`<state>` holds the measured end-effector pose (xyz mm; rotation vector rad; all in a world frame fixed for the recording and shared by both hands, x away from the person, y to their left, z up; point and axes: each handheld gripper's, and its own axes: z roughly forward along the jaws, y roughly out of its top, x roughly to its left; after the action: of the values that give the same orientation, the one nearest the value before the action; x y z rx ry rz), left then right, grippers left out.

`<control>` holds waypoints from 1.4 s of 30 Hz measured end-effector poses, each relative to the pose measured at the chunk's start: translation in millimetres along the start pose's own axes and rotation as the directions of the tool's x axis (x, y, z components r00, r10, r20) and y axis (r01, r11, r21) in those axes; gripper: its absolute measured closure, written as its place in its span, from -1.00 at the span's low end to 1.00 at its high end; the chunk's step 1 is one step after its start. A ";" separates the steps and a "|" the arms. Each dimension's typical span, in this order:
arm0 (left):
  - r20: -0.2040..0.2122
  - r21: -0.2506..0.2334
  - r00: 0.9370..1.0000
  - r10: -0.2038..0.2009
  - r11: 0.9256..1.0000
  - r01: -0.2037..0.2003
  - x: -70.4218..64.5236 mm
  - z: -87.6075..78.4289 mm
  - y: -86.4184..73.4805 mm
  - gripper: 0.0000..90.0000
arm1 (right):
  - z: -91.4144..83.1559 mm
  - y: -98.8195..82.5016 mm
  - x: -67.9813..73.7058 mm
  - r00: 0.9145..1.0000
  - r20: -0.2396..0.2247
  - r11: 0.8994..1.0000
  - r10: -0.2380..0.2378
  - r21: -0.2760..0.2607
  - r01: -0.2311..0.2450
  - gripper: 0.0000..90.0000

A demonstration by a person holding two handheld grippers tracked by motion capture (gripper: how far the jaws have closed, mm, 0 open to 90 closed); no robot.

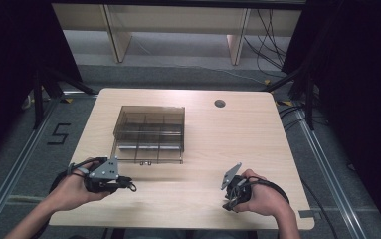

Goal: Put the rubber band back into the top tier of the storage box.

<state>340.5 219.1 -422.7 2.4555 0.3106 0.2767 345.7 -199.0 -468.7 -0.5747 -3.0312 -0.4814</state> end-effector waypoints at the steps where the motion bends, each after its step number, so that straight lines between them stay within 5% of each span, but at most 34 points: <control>1: 0.002 0.010 1.000 -0.001 1.000 0.001 0.5 0.2 -1.4 0.85 | 0.3 -1.9 -0.3 1.000 0.006 1.000 0.013 0.016 -0.013 0.36; 4: 0.020 0.081 0.999 0.030 0.996 -0.032 3.6 -1.9 -3.3 0.87 | 0.9 -3.4 -0.7 1.000 -0.001 0.999 0.020 0.028 -0.020 0.35; 14: 0.046 0.179 0.999 -0.012 0.984 0.003 4.6 1.0 -7.2 0.90 | 0.9 -3.4 -0.4 1.000 -0.007 1.000 0.023 0.016 -0.023 0.35; 15: 0.052 0.210 0.999 0.015 0.977 -0.025 7.1 -0.2 -6.8 0.91 | 1.0 -3.6 -0.5 1.000 -0.008 1.000 0.024 0.015 -0.024 0.35; 18: 0.061 0.234 0.998 0.015 0.972 -0.028 8.8 -0.2 -7.0 0.91 | 0.3 -3.7 -0.1 0.999 -0.005 0.999 0.032 0.012 -0.032 0.35; 19: 0.061 0.281 0.997 0.044 0.958 -0.059 11.8 -1.4 -6.8 0.91 | -0.6 -4.0 0.0 0.999 -0.005 0.999 0.033 0.012 -0.033 0.35; 20: 0.061 0.298 0.997 0.052 0.952 -0.068 12.6 -1.5 -6.7 0.91 | -0.6 -4.1 0.1 0.999 -0.006 0.999 0.033 0.009 -0.033 0.35; 24: 0.072 0.336 0.996 0.045 0.939 -0.066 13.1 -1.5 -7.0 0.91 | 0.3 -4.7 0.6 0.999 -0.014 0.999 0.037 0.009 -0.036 0.36; 36: 0.068 0.384 0.996 0.062 0.920 -0.083 18.7 -8.3 -3.6 0.91 | 0.4 -5.3 -0.1 0.999 -0.019 0.999 0.039 0.014 -0.039 0.37; 42: 0.084 0.436 0.995 0.054 0.896 -0.085 27.6 -12.9 -0.2 0.90 | 0.8 -6.0 -0.4 0.999 -0.008 0.999 0.046 0.018 -0.046 0.38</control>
<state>363.1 234.6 -409.6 2.9213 0.2778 0.1614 343.9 -204.2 -471.2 -0.6385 -3.0040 -0.4530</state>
